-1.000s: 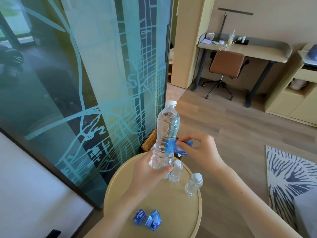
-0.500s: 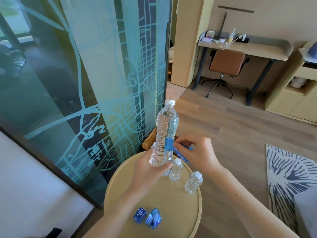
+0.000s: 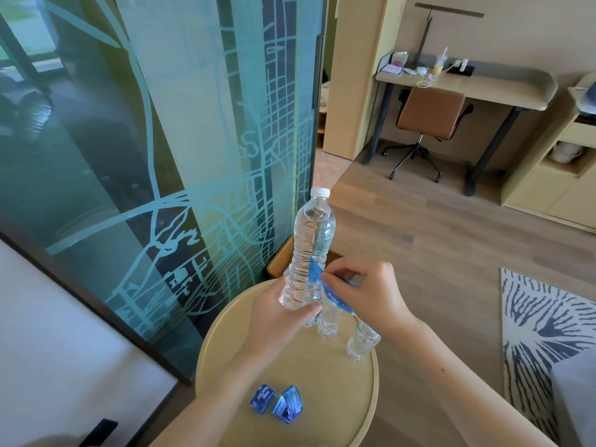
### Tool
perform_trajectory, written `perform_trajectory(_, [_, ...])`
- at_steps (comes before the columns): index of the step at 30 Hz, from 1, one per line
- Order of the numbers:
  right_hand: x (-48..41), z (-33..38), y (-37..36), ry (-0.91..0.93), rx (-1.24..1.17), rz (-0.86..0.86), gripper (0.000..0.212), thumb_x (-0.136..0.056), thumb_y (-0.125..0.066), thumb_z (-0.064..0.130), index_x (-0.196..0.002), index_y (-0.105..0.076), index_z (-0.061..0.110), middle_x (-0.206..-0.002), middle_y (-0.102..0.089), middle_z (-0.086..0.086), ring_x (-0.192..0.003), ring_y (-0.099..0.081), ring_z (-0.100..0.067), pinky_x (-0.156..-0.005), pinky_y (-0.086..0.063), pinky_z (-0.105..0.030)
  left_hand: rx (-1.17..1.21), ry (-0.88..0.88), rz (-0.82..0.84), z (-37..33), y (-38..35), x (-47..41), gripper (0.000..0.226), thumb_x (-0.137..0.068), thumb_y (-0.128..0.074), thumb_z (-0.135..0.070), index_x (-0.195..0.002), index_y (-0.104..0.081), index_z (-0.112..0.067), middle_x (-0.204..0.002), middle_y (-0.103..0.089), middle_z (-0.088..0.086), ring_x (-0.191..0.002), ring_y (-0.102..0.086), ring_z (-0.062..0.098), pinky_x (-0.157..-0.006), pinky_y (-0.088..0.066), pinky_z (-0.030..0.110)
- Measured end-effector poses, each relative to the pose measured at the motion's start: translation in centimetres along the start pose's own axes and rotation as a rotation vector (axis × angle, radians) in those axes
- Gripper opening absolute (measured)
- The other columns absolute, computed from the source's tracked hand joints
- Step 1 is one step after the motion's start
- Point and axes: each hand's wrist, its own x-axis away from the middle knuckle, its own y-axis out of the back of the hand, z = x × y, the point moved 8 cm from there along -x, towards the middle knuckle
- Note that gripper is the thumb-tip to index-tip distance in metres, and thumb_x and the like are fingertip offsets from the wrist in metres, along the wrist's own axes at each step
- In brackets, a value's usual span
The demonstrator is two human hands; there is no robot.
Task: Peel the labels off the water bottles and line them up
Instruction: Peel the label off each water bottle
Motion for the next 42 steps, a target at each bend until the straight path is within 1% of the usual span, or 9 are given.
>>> perform_trajectory(8, [0.2,-0.1,-0.2,-0.014,-0.013,0.009,0.015,-0.082,-0.079,0.002,-0.078,-0.078,0.016,-0.074,-0.071,0.016,-0.069,-0.064,-0.004,-0.068,-0.048,-0.009,-0.003,-0.005,0.008,0.5,0.0,-0.3,0.032,-0.074,-0.084,-0.023,-0.1,-0.073,-0.038,-0.086,-0.074,-0.023,-0.084,-0.069,-0.006,-0.068,-0.045,0.002])
perform_trajectory(14, [0.4,-0.2,-0.2,-0.017,-0.002,0.016,0.012,-0.082,-0.08,0.004,-0.08,-0.079,0.015,-0.077,-0.073,0.012,-0.07,-0.065,-0.007,-0.069,-0.05,-0.012,-0.021,-0.01,0.021,0.8,0.0,-0.5,0.037,-0.074,-0.082,-0.03,-0.108,-0.072,-0.037,-0.093,-0.075,-0.021,-0.09,-0.069,-0.005,-0.074,-0.048,0.006])
perform_trajectory(18, [0.6,-0.1,-0.2,-0.022,-0.022,0.026,0.011,-0.083,-0.08,0.004,-0.082,-0.08,0.015,-0.078,-0.073,0.013,-0.071,-0.065,-0.005,-0.069,-0.05,-0.011,-0.032,-0.008,0.004,0.8,0.1,-0.5,0.031,-0.074,-0.083,-0.026,-0.101,-0.073,-0.037,-0.084,-0.073,-0.025,-0.082,-0.068,-0.006,-0.069,-0.046,0.004])
perform_trajectory(24, [0.6,0.0,-0.1,-0.025,-0.028,0.037,0.012,-0.083,-0.079,0.004,-0.083,-0.08,0.016,-0.078,-0.073,0.014,-0.072,-0.066,-0.005,-0.07,-0.05,-0.011,-0.037,-0.008,0.003,0.9,0.1,-0.4,0.029,-0.074,-0.084,-0.026,-0.098,-0.073,-0.038,-0.083,-0.073,-0.023,-0.08,-0.068,-0.005,-0.067,-0.046,0.004])
perform_trajectory(28, [1.0,0.0,-0.3,-0.042,-0.049,0.048,0.016,-0.083,-0.079,0.004,-0.08,-0.079,0.019,-0.081,-0.073,0.015,-0.073,-0.065,-0.004,-0.069,-0.049,-0.009,-0.038,0.002,0.024,1.3,0.0,-0.1,0.035,-0.075,-0.083,-0.027,-0.106,-0.072,-0.038,-0.089,-0.076,-0.02,-0.085,-0.07,-0.003,-0.069,-0.049,0.007])
perform_trajectory(32, [1.3,-0.3,-0.3,-0.064,-0.057,0.055,0.019,-0.082,-0.08,0.004,-0.078,-0.078,0.023,-0.08,-0.073,0.015,-0.071,-0.065,-0.004,-0.068,-0.049,-0.01,-0.04,0.009,0.044,1.5,-0.3,0.0,0.033,-0.074,-0.081,-0.026,-0.104,-0.072,-0.038,-0.087,-0.077,-0.017,-0.081,-0.071,-0.001,-0.068,-0.052,0.011])
perform_trajectory(35, [1.5,-0.1,-0.4,-0.06,-0.078,0.06,0.018,-0.082,-0.079,0.003,-0.078,-0.078,0.02,-0.079,-0.074,0.014,-0.071,-0.066,-0.004,-0.069,-0.05,-0.01,-0.042,0.014,0.043,1.7,-0.5,0.0,0.032,-0.074,-0.082,-0.023,-0.103,-0.074,-0.036,-0.086,-0.076,-0.015,-0.08,-0.071,0.002,-0.07,-0.055,0.017])
perform_trajectory(39, [1.4,-0.1,0.3,-0.091,-0.15,0.019,0.021,-0.083,-0.077,0.006,-0.076,-0.078,0.027,-0.078,-0.075,0.013,-0.073,-0.068,-0.004,-0.07,-0.051,-0.01,-0.01,0.041,0.022,2.2,-0.3,0.1,0.03,-0.075,-0.082,-0.023,-0.102,-0.075,-0.031,-0.089,-0.077,-0.012,-0.084,-0.072,0.004,-0.074,-0.055,0.017])
perform_trajectory(42, [1.2,-1.2,1.0,-0.159,-0.184,-0.012,0.024,-0.084,-0.076,0.009,-0.074,-0.078,0.031,-0.078,-0.076,0.013,-0.072,-0.069,-0.001,-0.068,-0.05,-0.01,0.041,0.069,0.016,2.7,0.0,0.3,0.02,-0.077,-0.082,-0.023,-0.095,-0.076,-0.032,-0.087,-0.078,-0.011,-0.082,-0.071,0.001,-0.068,-0.049,0.008])
